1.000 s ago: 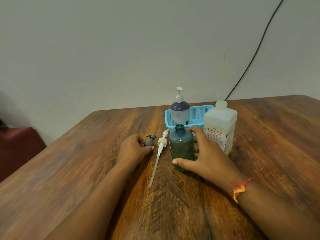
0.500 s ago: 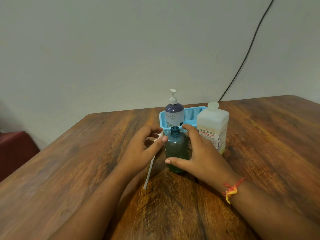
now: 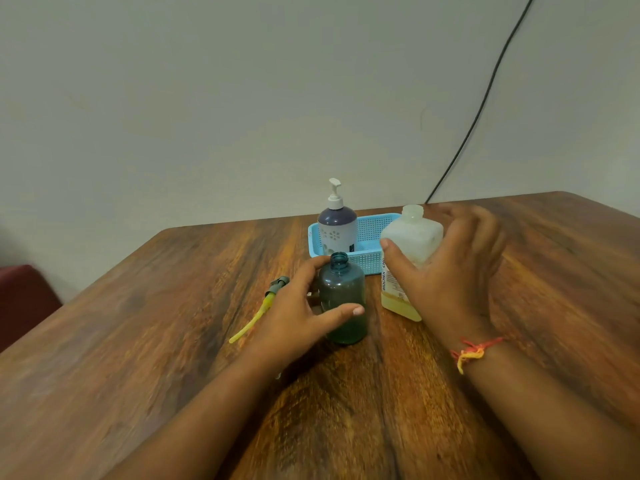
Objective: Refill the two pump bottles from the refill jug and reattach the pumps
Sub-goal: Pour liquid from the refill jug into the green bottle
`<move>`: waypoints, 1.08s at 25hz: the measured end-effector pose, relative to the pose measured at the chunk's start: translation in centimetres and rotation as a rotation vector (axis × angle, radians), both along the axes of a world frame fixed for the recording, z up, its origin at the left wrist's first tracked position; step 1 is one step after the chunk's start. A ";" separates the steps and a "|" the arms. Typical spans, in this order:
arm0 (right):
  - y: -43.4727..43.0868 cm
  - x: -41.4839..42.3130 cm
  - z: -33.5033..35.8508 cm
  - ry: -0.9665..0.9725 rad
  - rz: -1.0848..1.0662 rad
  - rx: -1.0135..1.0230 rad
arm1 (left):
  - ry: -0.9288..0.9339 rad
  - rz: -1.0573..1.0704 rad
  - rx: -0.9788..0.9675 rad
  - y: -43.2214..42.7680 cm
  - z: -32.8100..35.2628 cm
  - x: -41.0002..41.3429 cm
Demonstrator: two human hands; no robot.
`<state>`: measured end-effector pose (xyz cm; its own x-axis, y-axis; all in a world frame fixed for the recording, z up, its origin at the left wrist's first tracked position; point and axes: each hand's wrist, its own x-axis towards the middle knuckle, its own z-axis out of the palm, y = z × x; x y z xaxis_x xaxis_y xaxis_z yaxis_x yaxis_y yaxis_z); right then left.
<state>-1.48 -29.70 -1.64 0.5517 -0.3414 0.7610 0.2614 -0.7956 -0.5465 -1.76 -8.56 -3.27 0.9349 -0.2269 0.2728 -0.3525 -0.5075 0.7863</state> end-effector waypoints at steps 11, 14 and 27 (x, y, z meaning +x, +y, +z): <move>-1.7 2.2 -1.7 0.298 0.302 0.127 | -0.026 0.094 -0.044 -0.4 -0.2 -0.4; -1.6 2.1 -1.5 0.156 0.297 0.015 | -0.063 0.071 -0.054 -0.5 0.0 -0.6; -1.8 2.1 -1.8 -0.007 0.232 -0.233 | -0.160 0.034 -0.006 -0.3 0.1 -0.8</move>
